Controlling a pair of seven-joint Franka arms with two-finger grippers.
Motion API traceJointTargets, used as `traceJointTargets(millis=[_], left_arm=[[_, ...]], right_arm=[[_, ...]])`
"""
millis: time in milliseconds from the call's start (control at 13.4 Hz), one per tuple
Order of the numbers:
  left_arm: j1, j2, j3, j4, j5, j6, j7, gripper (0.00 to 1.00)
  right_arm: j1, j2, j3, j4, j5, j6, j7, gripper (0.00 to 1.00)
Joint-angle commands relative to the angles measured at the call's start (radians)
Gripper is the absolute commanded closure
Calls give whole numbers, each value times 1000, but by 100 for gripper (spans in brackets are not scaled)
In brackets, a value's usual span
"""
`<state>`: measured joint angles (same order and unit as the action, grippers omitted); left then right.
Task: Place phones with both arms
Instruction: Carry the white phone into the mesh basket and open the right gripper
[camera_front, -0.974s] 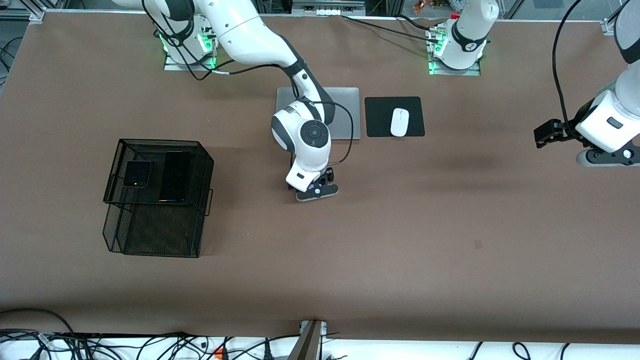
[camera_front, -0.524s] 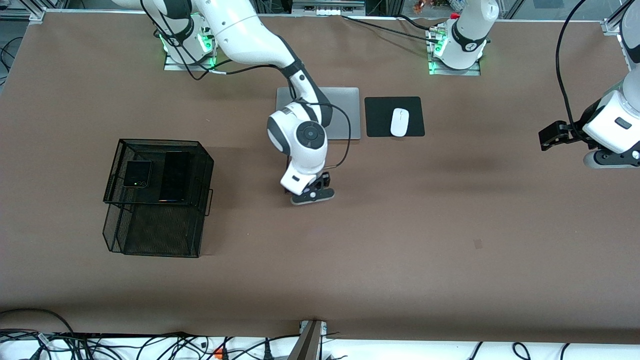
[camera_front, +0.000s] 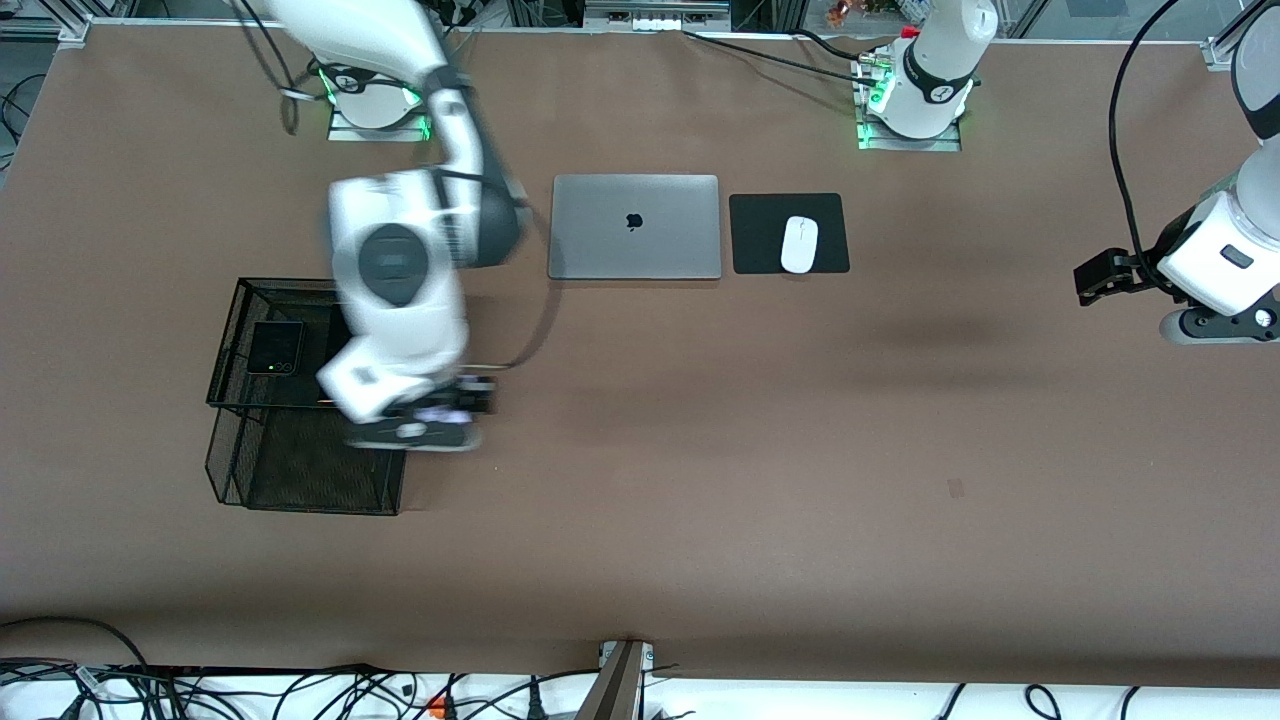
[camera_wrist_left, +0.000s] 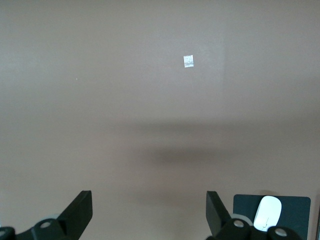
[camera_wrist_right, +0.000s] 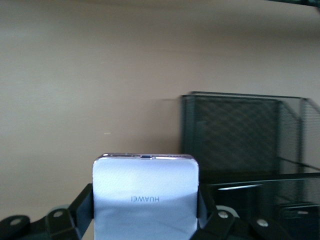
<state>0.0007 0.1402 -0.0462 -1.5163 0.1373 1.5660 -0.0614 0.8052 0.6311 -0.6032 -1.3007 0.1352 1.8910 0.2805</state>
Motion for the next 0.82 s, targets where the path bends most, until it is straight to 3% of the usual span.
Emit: traceJointTargets(millis=[0,300,599,749], left_arm=[[-2,13,-6,27,18,-12,-5,0],[-1,12,-7,25,16,-12,-8,0],[1,13,-7,25,-5,-11,-26,0],[-2,15,-7,27,-18,-11,-60,0]], right_arm=[[-122,-30,17,-28,23,-35,-137,99],[-279,2,26,-54,62,-1,-300,98],[-328,59,28,-91,122,127,-348,98],[-328,87,28,-143,222,206,-353,99]])
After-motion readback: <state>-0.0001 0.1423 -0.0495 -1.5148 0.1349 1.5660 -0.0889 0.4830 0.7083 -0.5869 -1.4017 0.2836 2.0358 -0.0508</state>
